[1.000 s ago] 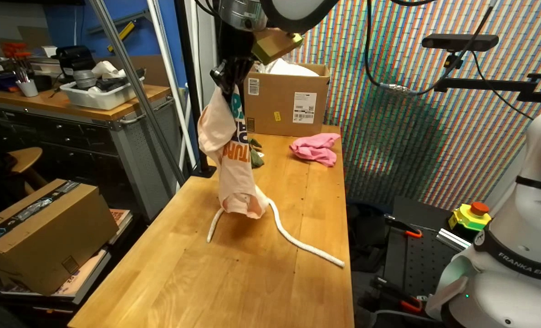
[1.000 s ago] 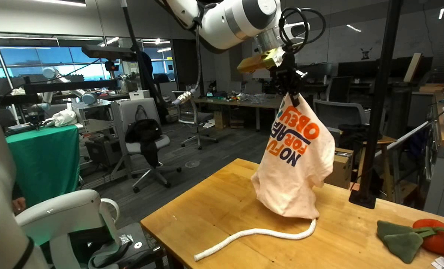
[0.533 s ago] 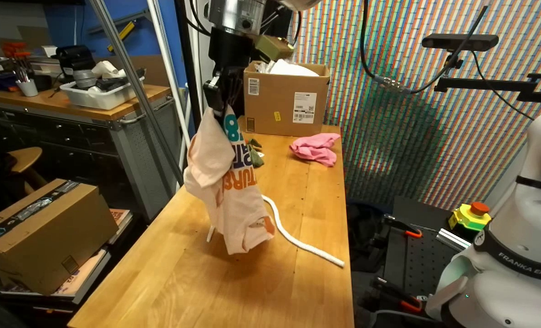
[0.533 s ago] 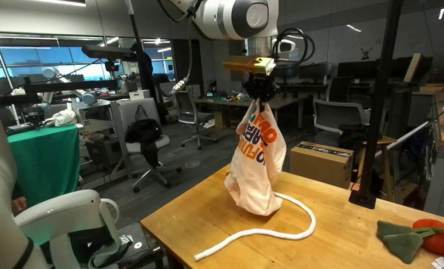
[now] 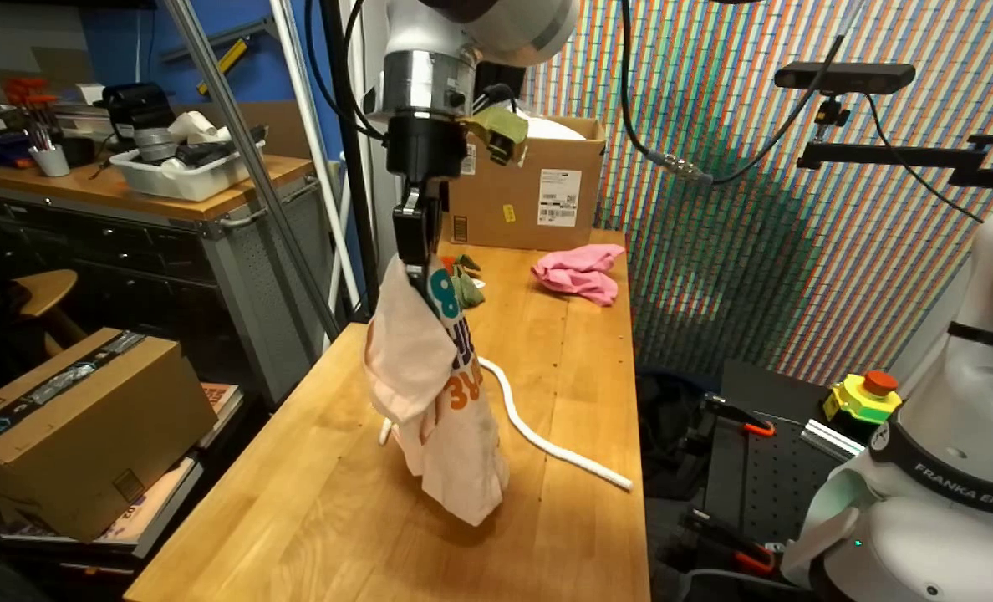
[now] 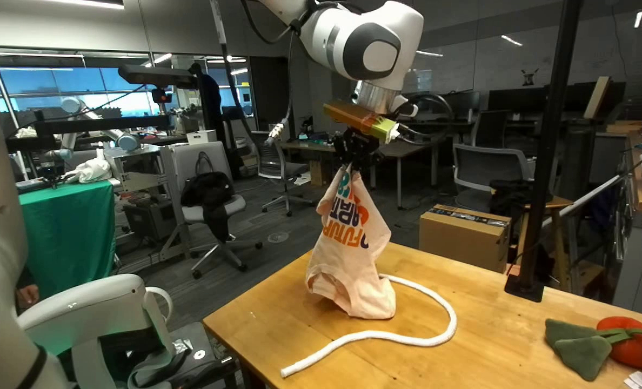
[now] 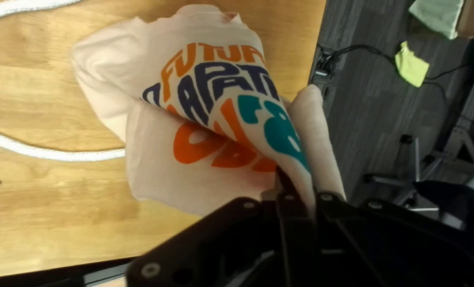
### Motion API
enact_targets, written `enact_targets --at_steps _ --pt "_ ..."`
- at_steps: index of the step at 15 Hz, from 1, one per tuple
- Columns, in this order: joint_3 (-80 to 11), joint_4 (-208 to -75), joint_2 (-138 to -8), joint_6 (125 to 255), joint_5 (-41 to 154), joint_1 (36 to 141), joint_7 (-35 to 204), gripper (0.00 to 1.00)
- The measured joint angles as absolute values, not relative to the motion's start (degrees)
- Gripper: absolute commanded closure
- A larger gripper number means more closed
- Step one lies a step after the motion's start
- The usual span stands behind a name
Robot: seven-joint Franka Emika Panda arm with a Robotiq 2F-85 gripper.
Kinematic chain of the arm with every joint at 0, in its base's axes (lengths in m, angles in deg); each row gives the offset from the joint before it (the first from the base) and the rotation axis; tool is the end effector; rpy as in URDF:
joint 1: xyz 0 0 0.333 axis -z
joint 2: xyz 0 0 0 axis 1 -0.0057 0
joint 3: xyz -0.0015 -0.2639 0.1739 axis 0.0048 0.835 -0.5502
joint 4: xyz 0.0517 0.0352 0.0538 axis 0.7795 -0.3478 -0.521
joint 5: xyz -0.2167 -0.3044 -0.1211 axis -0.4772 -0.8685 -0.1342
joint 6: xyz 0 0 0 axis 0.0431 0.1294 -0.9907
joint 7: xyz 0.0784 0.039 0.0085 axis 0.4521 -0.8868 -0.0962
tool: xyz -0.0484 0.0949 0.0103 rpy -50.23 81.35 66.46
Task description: Spread the pile on the table
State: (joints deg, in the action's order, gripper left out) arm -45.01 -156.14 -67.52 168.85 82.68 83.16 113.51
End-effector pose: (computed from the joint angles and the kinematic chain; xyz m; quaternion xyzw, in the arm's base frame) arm 0.5805 0.1554 0.4133 -0.9532 -0.2322 0.0186 0.1930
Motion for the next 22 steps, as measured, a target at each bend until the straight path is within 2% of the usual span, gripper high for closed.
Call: enact_targets --at_steps 9,18,19,20,22 --pt "-48.6 -155.4 -69.5 160.8 92.9 83.9 131.7 0.99" --pt "-48.9 -147.6 -81.9 152.1 96.1 84.4 139.7 0.99" --pt "-49.0 -146.5 -83.3 151.0 96.1 84.4 139.7 0.72" --pt "-49.2 -145.5 -84.5 150.1 96.1 84.4 139.7 0.71" --pt "-49.4 -143.5 -86.4 148.5 96.0 84.4 139.7 0.57"
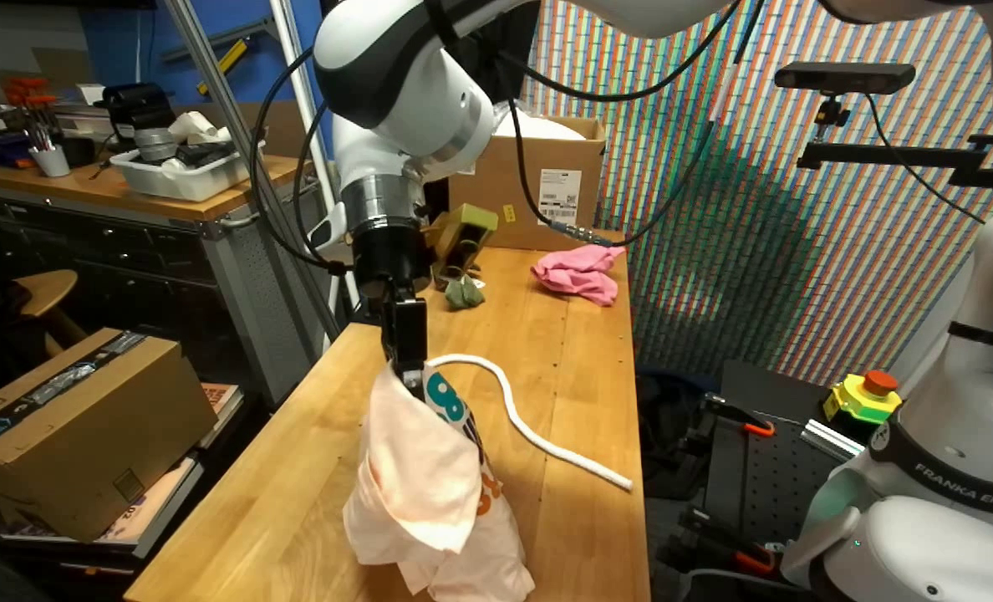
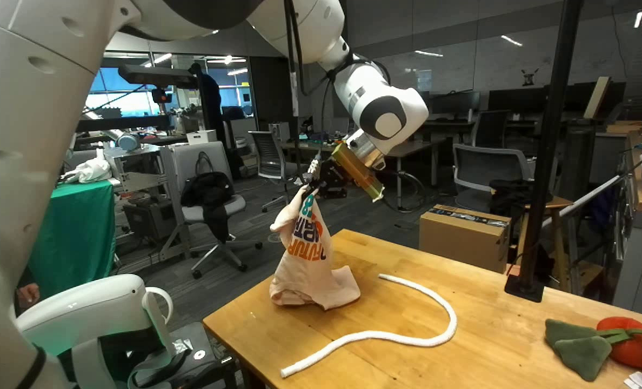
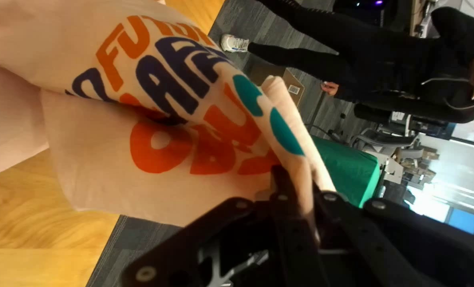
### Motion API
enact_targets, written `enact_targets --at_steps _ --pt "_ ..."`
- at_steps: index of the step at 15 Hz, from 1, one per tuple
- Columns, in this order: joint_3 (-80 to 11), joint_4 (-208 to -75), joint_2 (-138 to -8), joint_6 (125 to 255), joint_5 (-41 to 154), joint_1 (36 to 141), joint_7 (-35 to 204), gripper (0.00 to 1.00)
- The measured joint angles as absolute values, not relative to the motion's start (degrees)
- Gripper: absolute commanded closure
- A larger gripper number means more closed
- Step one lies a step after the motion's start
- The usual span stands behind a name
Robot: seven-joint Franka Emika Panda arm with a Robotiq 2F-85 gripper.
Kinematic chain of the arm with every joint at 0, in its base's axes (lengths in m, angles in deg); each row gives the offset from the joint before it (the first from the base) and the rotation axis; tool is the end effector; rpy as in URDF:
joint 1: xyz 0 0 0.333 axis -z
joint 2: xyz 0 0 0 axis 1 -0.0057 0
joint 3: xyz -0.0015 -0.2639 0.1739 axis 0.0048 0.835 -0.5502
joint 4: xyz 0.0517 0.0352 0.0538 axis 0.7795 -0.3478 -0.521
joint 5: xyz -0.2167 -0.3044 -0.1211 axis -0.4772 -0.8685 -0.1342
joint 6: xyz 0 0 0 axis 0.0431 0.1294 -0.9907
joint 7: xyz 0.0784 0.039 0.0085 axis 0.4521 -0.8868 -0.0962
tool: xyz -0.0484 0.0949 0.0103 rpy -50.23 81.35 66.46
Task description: Spread the pile on the table
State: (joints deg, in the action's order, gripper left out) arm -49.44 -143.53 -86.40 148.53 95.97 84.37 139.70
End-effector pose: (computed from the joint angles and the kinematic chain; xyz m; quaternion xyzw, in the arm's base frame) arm 0.5878 0.2195 0.3090 -0.8051 -0.4154 0.1379 0.4003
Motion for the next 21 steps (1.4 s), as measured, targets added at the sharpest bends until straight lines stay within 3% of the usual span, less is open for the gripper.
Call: enact_targets --at_steps 8,14,21 --pt "-49.6 -138.4 -89.2 144.8 94.6 84.4 139.2 0.01" --pt "-48.6 -138.6 -89.6 148.9 88.4 84.4 134.8 0.0" --pt "-46.8 -144.3 -88.9 166.0 77.1 84.4 125.4 0.0"
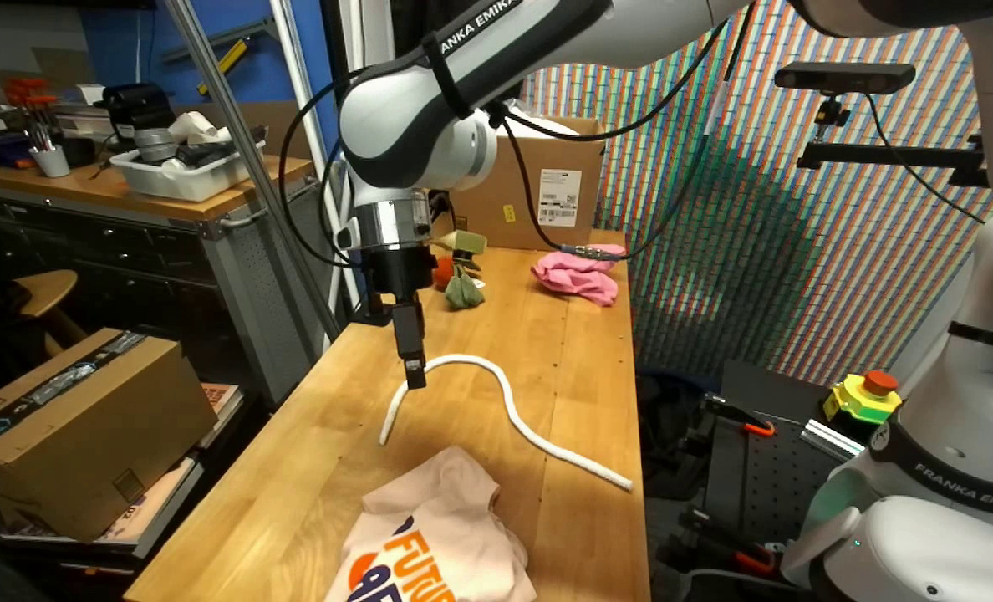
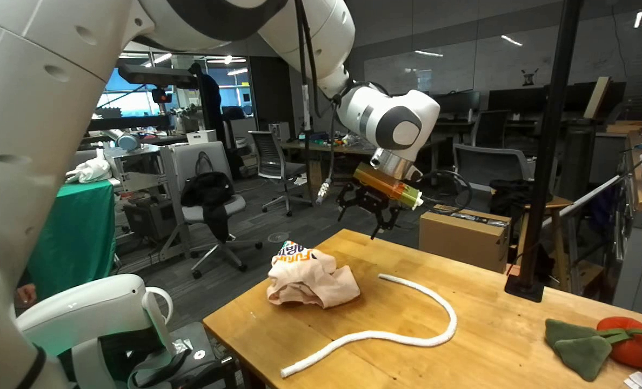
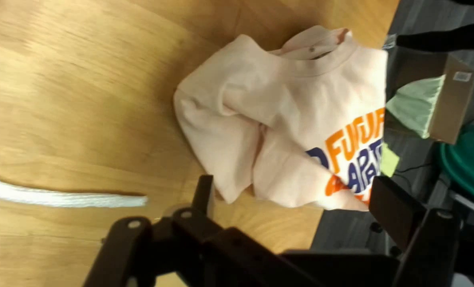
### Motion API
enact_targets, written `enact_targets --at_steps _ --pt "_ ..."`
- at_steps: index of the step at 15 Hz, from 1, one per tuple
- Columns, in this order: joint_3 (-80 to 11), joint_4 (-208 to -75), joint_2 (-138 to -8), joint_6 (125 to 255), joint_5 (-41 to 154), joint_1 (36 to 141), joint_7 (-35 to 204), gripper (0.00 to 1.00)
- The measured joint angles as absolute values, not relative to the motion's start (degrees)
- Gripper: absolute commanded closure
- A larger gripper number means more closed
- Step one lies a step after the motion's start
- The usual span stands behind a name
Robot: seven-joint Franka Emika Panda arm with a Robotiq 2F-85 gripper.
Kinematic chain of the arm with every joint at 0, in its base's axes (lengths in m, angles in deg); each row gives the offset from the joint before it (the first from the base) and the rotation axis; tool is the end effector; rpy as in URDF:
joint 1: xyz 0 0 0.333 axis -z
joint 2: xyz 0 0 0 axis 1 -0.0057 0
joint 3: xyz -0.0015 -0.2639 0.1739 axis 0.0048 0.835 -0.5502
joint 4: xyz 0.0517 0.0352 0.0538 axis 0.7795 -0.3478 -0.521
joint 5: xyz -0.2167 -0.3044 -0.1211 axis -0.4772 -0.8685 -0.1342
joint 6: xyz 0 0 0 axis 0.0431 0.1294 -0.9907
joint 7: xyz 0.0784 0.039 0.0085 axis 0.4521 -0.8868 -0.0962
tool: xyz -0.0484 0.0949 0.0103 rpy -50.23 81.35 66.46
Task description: Spread the pile on the table
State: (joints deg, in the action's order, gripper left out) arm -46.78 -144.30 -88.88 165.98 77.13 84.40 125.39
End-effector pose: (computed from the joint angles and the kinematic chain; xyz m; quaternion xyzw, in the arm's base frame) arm 0.6291 0.1623 0.2680 -0.9138 -0.3391 0.1061 0.1966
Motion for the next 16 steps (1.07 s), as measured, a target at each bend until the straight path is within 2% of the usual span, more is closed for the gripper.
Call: enact_targets --at_steps 7,16 --pt "-43.4 -154.4 -81.7 177.6 65.5 85.2 113.8 0.0" --pt "-39.1 -167.0 -61.7 176.1 55.3 90.1 112.1 0.0"
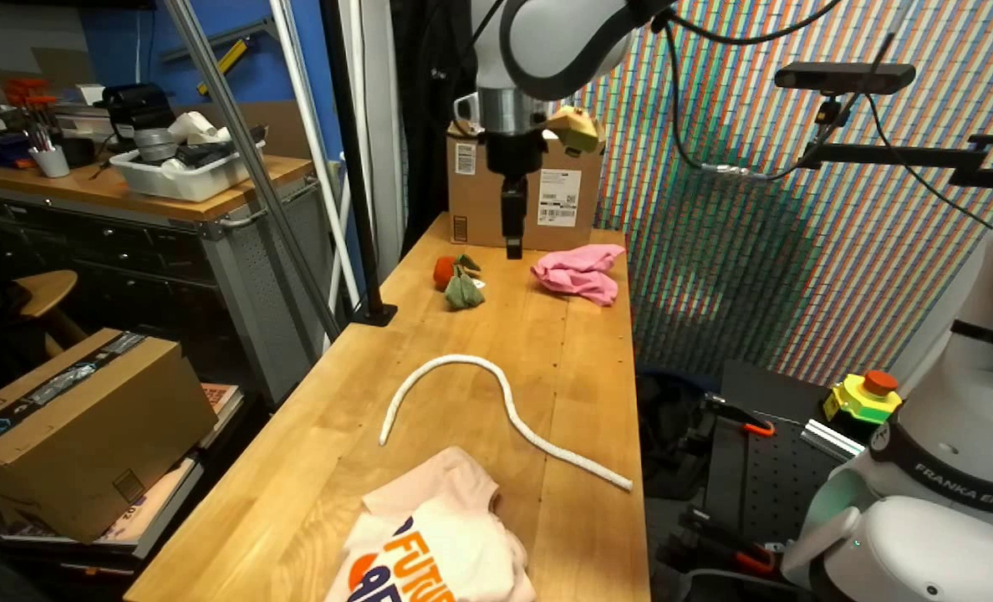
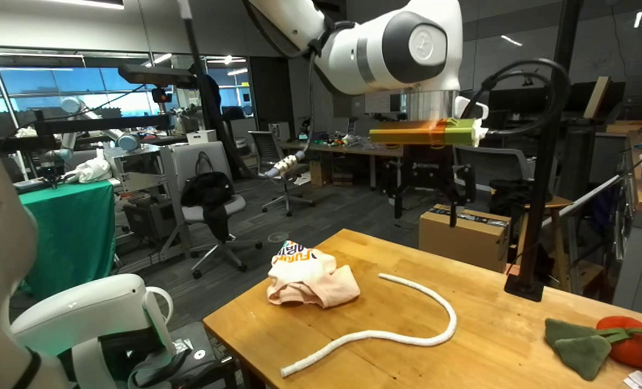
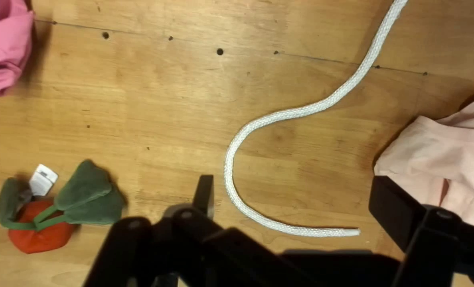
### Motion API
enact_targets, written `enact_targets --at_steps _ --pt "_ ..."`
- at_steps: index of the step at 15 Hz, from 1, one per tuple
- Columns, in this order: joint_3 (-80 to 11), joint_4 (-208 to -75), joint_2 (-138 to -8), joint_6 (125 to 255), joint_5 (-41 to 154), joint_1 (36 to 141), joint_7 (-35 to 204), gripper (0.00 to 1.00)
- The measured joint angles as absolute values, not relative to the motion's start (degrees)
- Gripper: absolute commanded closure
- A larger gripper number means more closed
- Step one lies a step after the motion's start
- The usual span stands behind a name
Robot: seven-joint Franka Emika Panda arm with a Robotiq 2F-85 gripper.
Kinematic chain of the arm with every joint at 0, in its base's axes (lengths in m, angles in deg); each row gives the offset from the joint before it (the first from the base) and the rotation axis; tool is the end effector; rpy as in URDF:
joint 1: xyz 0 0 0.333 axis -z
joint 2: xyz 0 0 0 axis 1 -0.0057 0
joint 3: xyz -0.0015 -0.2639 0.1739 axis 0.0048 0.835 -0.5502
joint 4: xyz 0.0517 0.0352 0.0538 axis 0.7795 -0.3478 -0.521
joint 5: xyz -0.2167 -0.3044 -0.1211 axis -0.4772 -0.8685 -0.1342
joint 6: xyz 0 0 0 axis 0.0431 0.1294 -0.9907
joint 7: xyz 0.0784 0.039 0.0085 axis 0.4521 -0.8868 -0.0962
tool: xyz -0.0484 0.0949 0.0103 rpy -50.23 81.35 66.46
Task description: Spread the pile on the table
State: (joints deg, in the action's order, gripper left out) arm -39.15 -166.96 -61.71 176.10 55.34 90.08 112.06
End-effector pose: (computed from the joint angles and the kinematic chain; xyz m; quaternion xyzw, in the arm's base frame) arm 0.5614 -0.0024 0.3911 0.9745 0.2212 -0.0252 0.0274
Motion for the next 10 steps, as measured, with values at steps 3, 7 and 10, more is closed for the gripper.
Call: enact_targets --at_steps 3,7,10 --pt "-37.5 -173.2 -52.3 176.2 55.8 91.8 116.9 0.0" --pt "-33.7 -181.7 -40.4 176.3 58.1 92.0 124.1 0.0" --pt "-33.0 -184.6 -36.7 176.5 58.4 92.0 125.3 0.0"
